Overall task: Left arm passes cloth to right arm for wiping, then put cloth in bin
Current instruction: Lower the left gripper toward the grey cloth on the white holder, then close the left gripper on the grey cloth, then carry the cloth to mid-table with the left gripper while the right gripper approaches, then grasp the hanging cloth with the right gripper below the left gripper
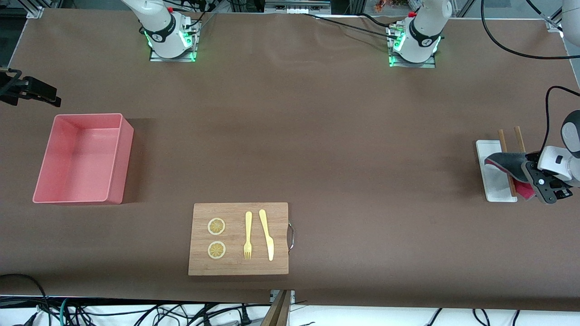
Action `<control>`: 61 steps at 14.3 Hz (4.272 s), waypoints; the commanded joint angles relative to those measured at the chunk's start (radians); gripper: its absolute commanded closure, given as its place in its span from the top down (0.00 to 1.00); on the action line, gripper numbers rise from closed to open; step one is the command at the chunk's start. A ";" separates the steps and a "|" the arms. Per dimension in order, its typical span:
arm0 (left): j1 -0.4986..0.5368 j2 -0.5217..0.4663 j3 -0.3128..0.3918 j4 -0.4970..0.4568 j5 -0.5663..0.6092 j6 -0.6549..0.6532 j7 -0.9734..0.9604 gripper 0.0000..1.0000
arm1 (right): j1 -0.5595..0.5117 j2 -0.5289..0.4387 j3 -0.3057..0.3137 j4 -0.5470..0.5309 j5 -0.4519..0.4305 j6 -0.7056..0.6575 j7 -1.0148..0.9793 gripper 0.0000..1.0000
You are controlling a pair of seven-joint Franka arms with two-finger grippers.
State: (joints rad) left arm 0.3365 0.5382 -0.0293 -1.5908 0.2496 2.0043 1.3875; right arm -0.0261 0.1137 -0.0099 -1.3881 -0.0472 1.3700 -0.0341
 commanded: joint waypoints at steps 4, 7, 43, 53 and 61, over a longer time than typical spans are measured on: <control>0.012 0.017 -0.014 0.022 -0.016 0.002 0.079 0.22 | -0.005 0.003 -0.002 0.012 0.018 0.000 0.011 1.00; 0.012 0.017 -0.014 0.022 -0.027 0.002 0.084 0.00 | -0.005 0.003 -0.002 0.012 0.017 0.001 0.010 1.00; -0.467 0.000 -0.300 0.489 -0.649 -0.293 -0.716 0.00 | 0.290 0.270 0.005 0.012 0.227 0.309 0.574 1.00; -0.556 -0.001 -0.328 0.476 -0.905 -0.199 -0.147 0.00 | 0.440 0.325 0.007 0.012 0.268 0.569 0.781 1.00; -0.603 0.003 -0.327 0.456 -0.902 -0.094 -0.157 0.00 | 0.491 0.356 0.007 0.011 0.323 0.644 0.849 1.00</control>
State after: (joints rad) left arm -0.2651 0.5296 -0.3580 -1.1389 -0.6320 1.9009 1.2046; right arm 0.4632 0.4547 0.0033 -1.3883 0.2446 2.0176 0.8120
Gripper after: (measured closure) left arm 0.982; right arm 0.000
